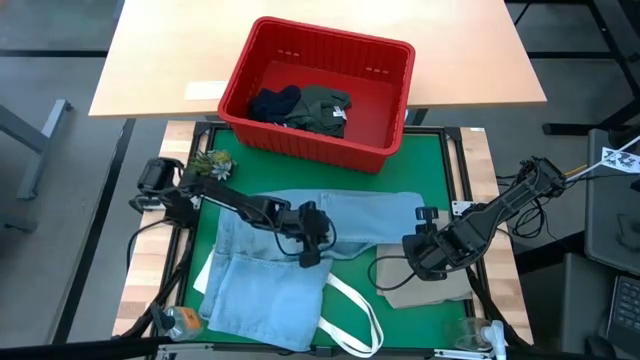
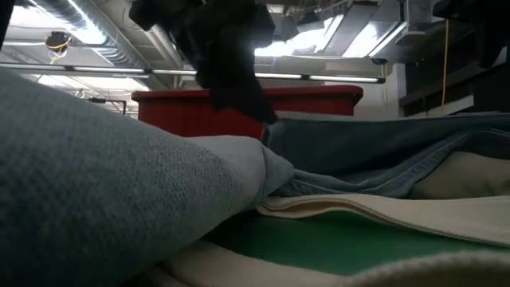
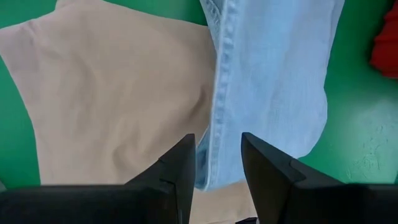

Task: Fold Laundry from Bin
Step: Fold the light blue pants

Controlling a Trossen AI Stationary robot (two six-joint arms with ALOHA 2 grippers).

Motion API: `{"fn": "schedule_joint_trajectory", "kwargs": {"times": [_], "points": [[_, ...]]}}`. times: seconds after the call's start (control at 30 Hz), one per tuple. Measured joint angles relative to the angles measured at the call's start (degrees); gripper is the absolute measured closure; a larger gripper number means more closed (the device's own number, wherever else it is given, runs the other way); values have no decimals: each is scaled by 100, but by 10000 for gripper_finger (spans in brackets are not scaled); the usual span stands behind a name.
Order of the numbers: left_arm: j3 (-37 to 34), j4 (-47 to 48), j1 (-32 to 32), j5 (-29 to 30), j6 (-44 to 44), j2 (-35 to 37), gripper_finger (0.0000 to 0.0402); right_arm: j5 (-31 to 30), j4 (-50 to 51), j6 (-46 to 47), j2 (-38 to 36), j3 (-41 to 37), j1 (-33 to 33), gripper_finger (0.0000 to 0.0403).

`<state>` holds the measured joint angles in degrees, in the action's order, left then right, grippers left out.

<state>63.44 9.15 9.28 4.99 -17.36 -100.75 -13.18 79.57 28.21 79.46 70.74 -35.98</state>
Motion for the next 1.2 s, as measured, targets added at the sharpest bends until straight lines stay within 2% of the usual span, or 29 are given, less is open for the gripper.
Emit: {"fn": "schedule_joint_trajectory", "kwargs": {"times": [0.33,0.53,0.77,0.87,1.0,1.2], "points": [[0,65,195,-19,-1,-519,378,-17,-53,1,0,0,2,274],[0,50,192,-22,-7,-570,325,65,-54,6,0,0,2,274],[0,52,190,-23,-201,-570,260,873,-15,540,0,-63,0,274],[0,91,188,-27,-200,-541,241,1015,184,719,4,-222,-3,274],[-4,136,158,-181,-202,-416,230,953,646,631,3,-383,0,274],[-4,199,67,-313,-208,-130,237,555,911,437,-91,-428,0,274]]}}
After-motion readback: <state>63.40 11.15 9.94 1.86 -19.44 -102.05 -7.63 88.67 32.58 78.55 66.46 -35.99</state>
